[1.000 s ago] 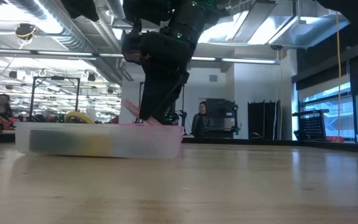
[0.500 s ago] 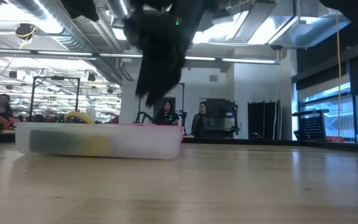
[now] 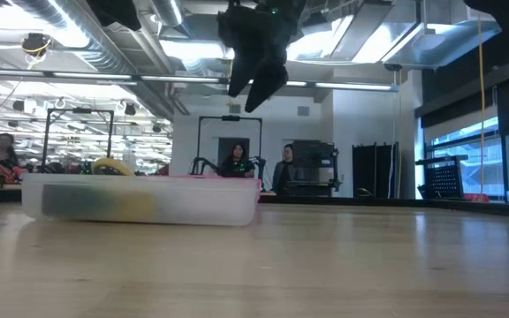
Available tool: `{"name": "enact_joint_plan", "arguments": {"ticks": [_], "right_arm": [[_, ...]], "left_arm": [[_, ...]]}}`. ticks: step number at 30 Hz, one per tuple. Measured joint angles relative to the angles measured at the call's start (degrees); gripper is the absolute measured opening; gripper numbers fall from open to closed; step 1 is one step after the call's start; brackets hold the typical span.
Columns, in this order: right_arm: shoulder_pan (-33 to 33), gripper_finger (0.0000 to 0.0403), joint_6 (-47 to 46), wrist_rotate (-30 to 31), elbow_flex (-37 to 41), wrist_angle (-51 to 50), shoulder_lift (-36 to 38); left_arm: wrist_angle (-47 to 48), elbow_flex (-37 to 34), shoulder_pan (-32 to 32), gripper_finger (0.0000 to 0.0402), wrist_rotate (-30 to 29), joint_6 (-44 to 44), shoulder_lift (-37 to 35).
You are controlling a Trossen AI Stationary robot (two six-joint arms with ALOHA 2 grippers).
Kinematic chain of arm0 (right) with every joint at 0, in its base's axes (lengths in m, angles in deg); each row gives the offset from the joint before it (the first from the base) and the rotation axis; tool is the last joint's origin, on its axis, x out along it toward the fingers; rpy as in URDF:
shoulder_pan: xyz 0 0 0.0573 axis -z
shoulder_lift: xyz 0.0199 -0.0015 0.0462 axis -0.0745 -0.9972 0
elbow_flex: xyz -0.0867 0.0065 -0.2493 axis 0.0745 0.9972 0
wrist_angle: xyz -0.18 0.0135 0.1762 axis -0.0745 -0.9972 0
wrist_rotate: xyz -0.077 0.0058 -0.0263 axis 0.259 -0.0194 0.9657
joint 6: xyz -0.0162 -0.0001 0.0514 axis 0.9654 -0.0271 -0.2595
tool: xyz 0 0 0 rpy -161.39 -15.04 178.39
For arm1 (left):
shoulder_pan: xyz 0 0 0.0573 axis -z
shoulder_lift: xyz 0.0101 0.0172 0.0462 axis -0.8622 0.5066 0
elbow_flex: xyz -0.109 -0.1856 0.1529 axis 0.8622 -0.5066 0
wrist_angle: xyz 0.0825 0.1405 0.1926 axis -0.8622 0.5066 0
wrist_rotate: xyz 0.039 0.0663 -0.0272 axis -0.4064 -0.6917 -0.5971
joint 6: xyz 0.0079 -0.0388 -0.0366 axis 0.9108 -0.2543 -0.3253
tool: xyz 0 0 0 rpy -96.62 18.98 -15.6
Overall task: Pack school essentials
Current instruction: Close the pink supply box
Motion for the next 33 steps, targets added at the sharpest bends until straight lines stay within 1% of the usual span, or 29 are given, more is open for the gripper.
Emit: {"name": "enact_joint_plan", "arguments": {"ticks": [5, 6, 7, 9, 12, 24, 26, 27, 30, 33], "right_arm": [[-0.28, 0.0386, 1.89, 0.96, 2.05, -0.2, 0.07], [-0.28, 0.0386, 2.52, 1.06, 2.12, -0.87, -0.02], [-0.28, 0.0386, 3.24, 1.21, 2.14, -1.2, -0.02], [-0.22, 0.0386, 4.13, 1.37, 2.05, -1.22, 0.13], [-0.22, 0.0386, 4.98, 1.39, 2.05, -1.35, 0.09], [-0.22, 0.0386, 9.79, 0.5, 2.05, -0.8, 0.11], [-0.22, 0.0386, 10.73, 0.49, 2.05, -0.8, 0.11], [-0.18, 0.0386, 10.8, 0.5, 2.05, -0.79, 0.11], [0.15, 0.0386, 10.94, 0.45, 2.05, -1.02, 0.11], [0.37, 0.0386, 12.49, 0.45, 2.05, -1.26, 0.11]], "left_arm": [[0.01, 0.0, 0.01, 0.0098, 0.45, 0.26, 0.0], [0.13, 0.0, -0.01, 0.0098, 1.46, 1.44, -0.02], [0.85, 0.0, -0.01, 0.0098, 0.97, 3.3, -0.05], [3.31, 0.0, -0.01, 0.0098, -2.6, 7.86, -0.18], [3.39, 0.0, -0.05, 0.0098, -6.78, 11.49, -0.11], [1.9, 0.0, -0.03, 0.0098, -7.39, 11.37, -0.04], [0.79, 0.0, -0.03, 0.0098, -7.39, 8.68, -0.04], [0.29, 0.0, -0.05, 0.0098, -7.37, 5.54, -0.04], [1.62, 0.0, -0.03, 0.0098, -7.37, -10.83, -0.04], [6.26, 0.0, 0.46, 0.0098, -6.45, -25.76, 0.37]]}}
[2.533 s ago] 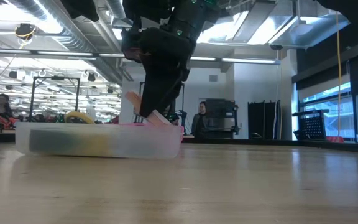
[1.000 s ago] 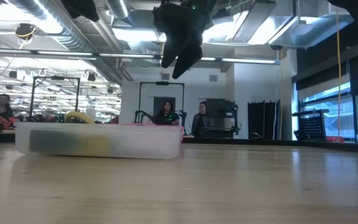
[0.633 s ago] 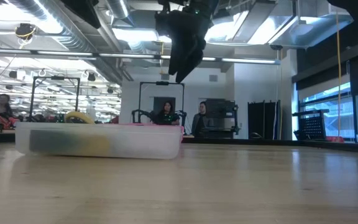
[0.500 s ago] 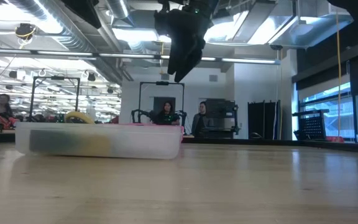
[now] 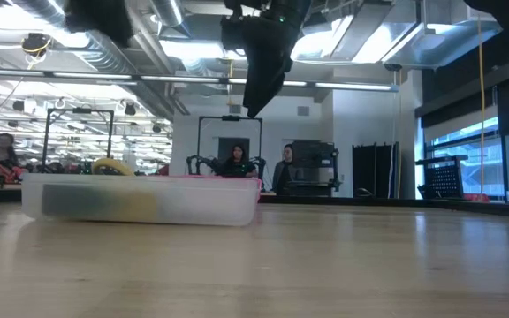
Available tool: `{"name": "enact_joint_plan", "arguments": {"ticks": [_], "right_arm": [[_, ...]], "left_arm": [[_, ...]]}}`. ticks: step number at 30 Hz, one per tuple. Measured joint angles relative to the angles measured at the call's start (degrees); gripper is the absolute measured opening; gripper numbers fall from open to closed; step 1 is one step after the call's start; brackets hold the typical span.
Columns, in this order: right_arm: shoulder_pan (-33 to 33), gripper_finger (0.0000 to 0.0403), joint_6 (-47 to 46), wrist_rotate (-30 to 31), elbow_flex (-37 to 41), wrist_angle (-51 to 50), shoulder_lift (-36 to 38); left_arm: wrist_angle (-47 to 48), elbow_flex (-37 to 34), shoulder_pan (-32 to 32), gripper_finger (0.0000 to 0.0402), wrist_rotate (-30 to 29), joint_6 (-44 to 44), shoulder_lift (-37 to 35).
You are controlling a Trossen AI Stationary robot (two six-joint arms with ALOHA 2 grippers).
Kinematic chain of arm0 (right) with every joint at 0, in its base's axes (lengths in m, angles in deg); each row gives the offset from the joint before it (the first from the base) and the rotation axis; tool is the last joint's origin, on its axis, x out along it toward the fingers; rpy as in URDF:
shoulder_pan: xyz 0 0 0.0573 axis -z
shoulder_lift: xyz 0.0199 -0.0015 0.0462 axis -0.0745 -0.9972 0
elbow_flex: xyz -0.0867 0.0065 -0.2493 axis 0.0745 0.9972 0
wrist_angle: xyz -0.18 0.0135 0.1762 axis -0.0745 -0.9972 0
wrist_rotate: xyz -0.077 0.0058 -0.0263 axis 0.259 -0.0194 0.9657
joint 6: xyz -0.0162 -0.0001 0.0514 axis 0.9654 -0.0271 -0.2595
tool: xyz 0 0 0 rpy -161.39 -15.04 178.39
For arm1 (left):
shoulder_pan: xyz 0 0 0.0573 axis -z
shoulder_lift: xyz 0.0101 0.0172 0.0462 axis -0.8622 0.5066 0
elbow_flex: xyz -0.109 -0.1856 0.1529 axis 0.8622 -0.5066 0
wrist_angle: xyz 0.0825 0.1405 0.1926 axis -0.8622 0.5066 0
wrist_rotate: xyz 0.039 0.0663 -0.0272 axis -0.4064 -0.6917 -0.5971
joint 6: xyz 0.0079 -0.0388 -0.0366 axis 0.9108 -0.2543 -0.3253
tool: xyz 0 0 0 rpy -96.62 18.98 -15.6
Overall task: Pack school essentials
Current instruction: Close the pink supply box
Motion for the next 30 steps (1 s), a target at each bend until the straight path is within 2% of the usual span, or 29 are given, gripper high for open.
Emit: {"name": "enact_joint_plan", "arguments": {"ticks": [3, 5, 11, 15, 19, 30], "right_arm": [[0.11, 0.0386, 2.58, 0.01, 0.0, -0.59, 0.0], [0.23, 0.0386, 4.1, -0.01, 0.0, -1.65, 0.0], [0.75, 0.0386, 5.79, -0.07, 0.0, -4.49, -0.01], [0.97, 0.0386, 5.81, -0.1, 0.0, -4.57, 0.0], [1.28, 0.0386, 5.81, -0.19, 0.0, -4.53, 0.0], [1.6, 0.0386, 5.64, -0.15, 0.0, -4.25, -0.02]], "left_arm": [[5.44, -0.44, 0.68, 0.0098, 1.52, -13.81, 1.56], [7.0, -1.59, 0.96, 0.0098, 4.65, -21.54, 3.16], [5.67, -7.33, 0.98, 0.0098, 11.69, -35.99, 8.16], [-1.65, -11.84, 0.96, 0.0098, 15.23, -37.79, 9.81], [-9.75, -15.89, 0.94, 0.0098, 15.49, -37.87, 10.25], [-11.27, -20.87, 0.91, 0.0098, 13.09, -38.97, 10.23]]}}
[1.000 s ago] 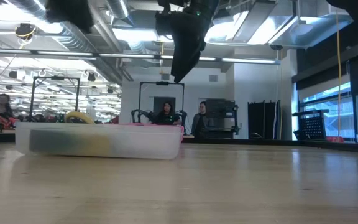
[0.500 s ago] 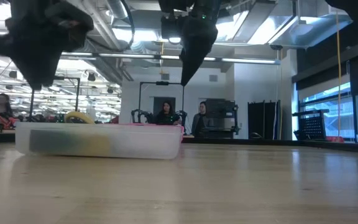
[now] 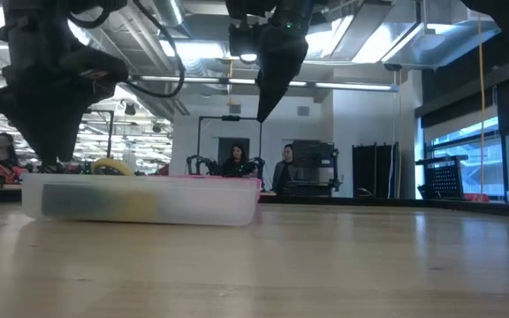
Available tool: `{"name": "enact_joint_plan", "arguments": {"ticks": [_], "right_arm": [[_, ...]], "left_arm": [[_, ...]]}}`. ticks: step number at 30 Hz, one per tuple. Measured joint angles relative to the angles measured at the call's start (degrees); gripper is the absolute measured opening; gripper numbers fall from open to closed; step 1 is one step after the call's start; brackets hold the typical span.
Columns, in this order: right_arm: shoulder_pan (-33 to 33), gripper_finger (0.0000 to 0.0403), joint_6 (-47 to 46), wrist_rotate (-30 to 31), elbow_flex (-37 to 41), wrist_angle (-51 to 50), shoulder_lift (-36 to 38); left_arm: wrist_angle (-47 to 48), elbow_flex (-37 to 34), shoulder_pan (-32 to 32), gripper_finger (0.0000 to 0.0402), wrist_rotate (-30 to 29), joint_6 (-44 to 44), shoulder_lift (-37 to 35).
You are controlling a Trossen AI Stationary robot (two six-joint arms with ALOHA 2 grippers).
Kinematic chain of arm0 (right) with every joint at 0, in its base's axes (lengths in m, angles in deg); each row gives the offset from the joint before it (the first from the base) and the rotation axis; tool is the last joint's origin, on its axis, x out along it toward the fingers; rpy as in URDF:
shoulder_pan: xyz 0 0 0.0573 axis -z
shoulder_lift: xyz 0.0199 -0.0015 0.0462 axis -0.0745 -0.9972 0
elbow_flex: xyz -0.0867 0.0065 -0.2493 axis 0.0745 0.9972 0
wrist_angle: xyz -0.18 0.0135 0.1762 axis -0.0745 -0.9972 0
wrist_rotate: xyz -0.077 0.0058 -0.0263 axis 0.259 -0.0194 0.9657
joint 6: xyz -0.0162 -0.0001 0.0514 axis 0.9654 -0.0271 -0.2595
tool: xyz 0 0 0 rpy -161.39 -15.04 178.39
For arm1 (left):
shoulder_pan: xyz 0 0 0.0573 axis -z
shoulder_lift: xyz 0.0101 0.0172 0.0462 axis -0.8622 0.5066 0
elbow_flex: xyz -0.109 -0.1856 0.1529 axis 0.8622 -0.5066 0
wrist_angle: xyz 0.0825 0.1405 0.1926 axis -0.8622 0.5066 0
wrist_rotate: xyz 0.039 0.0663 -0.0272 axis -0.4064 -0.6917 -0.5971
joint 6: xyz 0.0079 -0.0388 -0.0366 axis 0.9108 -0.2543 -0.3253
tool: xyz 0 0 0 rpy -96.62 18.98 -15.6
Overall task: Pack school essentials
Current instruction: Close the pink supply box
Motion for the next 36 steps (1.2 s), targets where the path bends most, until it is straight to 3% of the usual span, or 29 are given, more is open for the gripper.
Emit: {"name": "enact_joint_plan", "arguments": {"ticks": [18, 30, 33, 36], "right_arm": [[0.0, 0.0386, -0.04, 0.07, 0.0, 1.07, 0.0], [1.12, 0.0386, 0.74, -0.09, 0.0, 1.08, 0.0], [4.02, 0.0386, 1.74, -2.23, 0.0, 1.33, 0.0], [7.99, 0.0386, 2.97, -9.37, -0.02, 2.19, -0.48]], "left_arm": [[-4.15, -2.0, -0.12, 0.0098, -0.66, 0.17, 1.8], [-7.31, -1.97, -0.13, 0.0098, -0.21, 0.17, 8.23], [-8.27, -1.97, -0.11, 0.0098, -0.15, 0.17, 9.3], [-9.26, -1.97, -0.11, 0.0098, 0.45, 0.17, 9.99]]}}
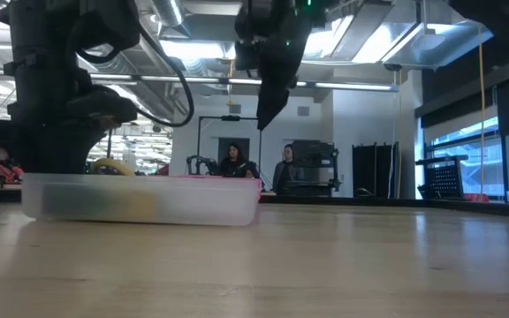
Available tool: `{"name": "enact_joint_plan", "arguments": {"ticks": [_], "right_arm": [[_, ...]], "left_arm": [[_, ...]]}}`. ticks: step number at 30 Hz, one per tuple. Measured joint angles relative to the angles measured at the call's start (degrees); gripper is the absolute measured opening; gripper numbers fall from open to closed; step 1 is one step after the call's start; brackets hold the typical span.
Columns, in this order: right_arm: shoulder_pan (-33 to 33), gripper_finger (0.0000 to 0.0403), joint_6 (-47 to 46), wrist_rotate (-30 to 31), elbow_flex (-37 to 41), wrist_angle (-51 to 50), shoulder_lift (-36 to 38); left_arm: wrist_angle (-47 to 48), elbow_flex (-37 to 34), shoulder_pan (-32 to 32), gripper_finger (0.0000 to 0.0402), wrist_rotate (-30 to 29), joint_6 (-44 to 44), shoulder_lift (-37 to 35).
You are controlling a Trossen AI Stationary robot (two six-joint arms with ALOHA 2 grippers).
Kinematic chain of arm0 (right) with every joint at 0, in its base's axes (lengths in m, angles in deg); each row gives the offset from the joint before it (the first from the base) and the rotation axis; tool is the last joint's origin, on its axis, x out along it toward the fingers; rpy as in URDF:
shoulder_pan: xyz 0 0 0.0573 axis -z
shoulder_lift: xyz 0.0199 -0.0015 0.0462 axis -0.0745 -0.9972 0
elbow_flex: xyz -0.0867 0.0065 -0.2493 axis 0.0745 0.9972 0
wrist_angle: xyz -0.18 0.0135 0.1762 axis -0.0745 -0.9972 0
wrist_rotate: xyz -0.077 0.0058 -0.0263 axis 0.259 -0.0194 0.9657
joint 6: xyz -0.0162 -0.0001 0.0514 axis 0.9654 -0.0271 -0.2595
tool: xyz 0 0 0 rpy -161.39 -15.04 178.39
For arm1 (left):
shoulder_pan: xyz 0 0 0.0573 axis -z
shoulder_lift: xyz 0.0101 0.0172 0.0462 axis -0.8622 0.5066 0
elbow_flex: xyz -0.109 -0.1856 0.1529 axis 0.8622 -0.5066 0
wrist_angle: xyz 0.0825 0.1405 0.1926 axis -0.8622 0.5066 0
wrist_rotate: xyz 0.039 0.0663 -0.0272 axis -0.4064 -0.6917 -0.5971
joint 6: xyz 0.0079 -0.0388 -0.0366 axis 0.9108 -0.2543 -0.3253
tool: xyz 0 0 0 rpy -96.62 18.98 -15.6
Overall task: Pack school essentials
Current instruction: Close the pink supply box
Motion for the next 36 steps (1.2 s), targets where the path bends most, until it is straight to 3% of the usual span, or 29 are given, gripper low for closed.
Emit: {"name": "enact_joint_plan", "arguments": {"ticks": [4, 10, 14, 18, 24, 36], "right_arm": [[4.07, 0.0386, -0.06, -4.72, 0.0, 1.21, -1.46], [7.24, 0.0386, -2.58, 2.32, -0.02, 2.13, -5.87], [8.6, 0.0386, -2.56, 2.02, -0.01, 2.93, -8.95], [9.77, 0.0386, -0.48, -3.05, 0.04, 2.89, -9.99], [11.53, 0.0386, 0.24, 2.61, 0.0, 5.1, -10.71], [10.62, 0.0386, 0.12, 1.93, 0.02, 5.55, -16.18]], "left_arm": [[-0.52, 0.0, 0.0, 0.0098, 0.42, 0.0, 0.08], [-0.74, 0.0, 0.0, 0.0098, 0.45, -0.02, 0.08], [-0.85, 0.0, 0.0, 0.0098, 0.45, -0.02, 0.06], [-0.89, 0.0, 0.0, 0.0098, 0.45, -0.02, 0.06], [-1.01, 0.0, 0.0, 0.0098, 0.45, -0.04, 0.06], [-1.31, 0.0, 0.0, 0.0098, 0.47, -0.17, 0.04]]}}
